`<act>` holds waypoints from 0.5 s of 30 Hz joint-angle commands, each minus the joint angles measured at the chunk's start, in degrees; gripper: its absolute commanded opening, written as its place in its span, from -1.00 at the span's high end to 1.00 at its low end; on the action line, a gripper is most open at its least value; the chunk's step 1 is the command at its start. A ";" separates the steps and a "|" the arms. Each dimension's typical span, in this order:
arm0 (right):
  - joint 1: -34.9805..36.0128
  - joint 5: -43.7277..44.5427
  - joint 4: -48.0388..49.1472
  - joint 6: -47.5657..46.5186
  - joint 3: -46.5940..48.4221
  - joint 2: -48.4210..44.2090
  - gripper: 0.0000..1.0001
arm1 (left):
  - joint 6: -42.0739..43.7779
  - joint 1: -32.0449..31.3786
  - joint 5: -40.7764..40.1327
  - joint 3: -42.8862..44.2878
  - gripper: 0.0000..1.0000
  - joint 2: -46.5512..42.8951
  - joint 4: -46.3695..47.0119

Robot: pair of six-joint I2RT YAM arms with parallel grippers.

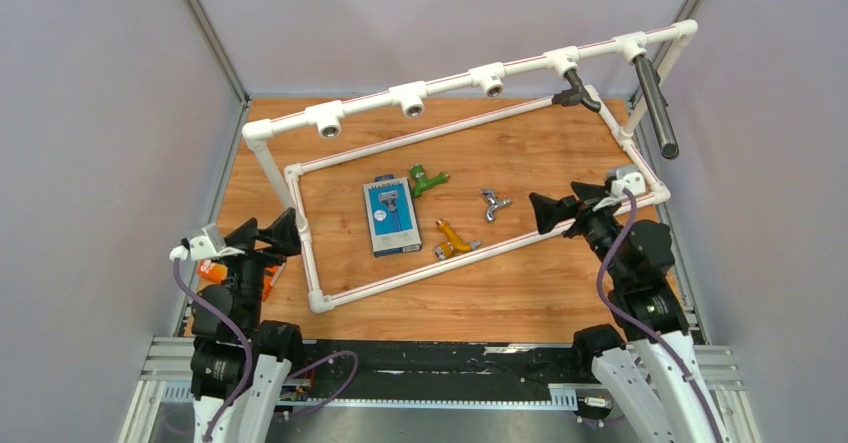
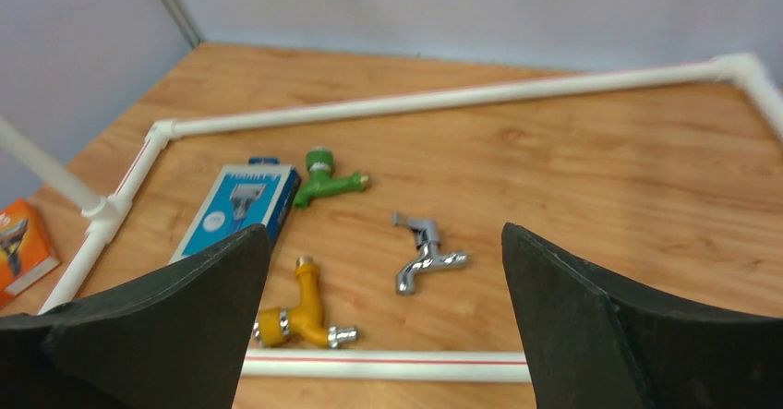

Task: Install the water faucets

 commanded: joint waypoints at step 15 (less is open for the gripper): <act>15.42 -1.76 5.05 2.13 -1.83 33.32 -1.00 | -14.50 -0.36 14.66 -7.39 -0.97 15.42 -0.34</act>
